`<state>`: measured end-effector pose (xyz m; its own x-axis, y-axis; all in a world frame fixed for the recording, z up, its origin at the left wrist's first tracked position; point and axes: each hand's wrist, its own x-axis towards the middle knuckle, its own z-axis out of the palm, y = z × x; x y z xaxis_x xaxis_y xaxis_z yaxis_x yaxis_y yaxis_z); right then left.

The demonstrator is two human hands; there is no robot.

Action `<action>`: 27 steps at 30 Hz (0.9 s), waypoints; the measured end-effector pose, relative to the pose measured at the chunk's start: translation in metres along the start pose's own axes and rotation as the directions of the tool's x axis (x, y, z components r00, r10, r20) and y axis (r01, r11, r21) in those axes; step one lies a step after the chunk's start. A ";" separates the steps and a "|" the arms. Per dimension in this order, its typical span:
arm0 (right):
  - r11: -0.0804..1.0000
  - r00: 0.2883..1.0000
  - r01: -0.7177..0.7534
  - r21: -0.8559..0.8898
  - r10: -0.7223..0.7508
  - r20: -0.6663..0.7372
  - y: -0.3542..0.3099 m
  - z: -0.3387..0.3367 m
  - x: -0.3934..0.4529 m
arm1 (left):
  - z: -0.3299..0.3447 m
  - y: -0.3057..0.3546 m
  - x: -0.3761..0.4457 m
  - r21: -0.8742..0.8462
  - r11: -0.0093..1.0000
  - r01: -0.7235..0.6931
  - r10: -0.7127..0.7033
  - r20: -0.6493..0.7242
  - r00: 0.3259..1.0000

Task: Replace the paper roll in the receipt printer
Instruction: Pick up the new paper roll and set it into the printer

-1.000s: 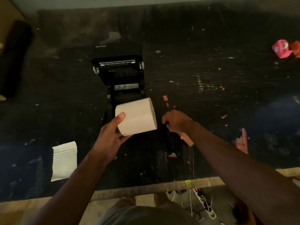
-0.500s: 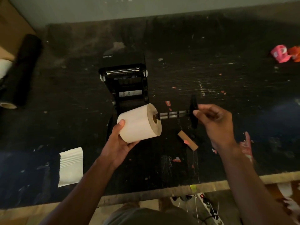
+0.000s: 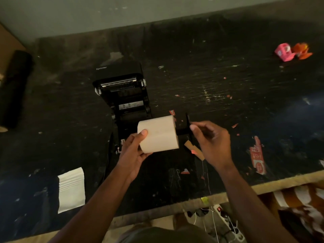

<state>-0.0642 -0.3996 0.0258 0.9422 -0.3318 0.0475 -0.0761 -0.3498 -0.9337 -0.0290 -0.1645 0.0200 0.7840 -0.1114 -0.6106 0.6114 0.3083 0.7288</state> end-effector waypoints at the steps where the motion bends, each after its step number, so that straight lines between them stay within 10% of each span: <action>1: 1.000 1.000 -0.001 0.002 0.001 0.020 0.002 0.005 -0.002 | 0.004 -0.001 0.001 0.019 1.000 -0.006 0.006 0.001 1.000; 11: 0.912 0.942 -0.322 0.255 0.336 -0.011 0.017 0.020 -0.011 | 0.028 -0.013 0.010 0.082 0.996 -0.047 0.049 -0.020 0.999; 16: 0.609 0.812 -0.530 0.590 0.565 0.145 0.010 0.020 -0.016 | 0.047 -0.019 0.017 0.183 0.979 -0.095 0.105 -0.043 0.994; 27: 0.503 0.722 -0.506 0.701 0.692 0.025 0.024 -0.028 0.023 | 0.108 -0.020 0.054 0.399 0.913 -0.084 0.040 0.117 0.992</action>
<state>-0.0533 -0.4398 0.0145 0.6356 -0.4596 -0.6203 -0.2858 0.6063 -0.7421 0.0128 -0.2789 0.0056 0.8152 -0.2091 -0.5401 0.5349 -0.0856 0.8405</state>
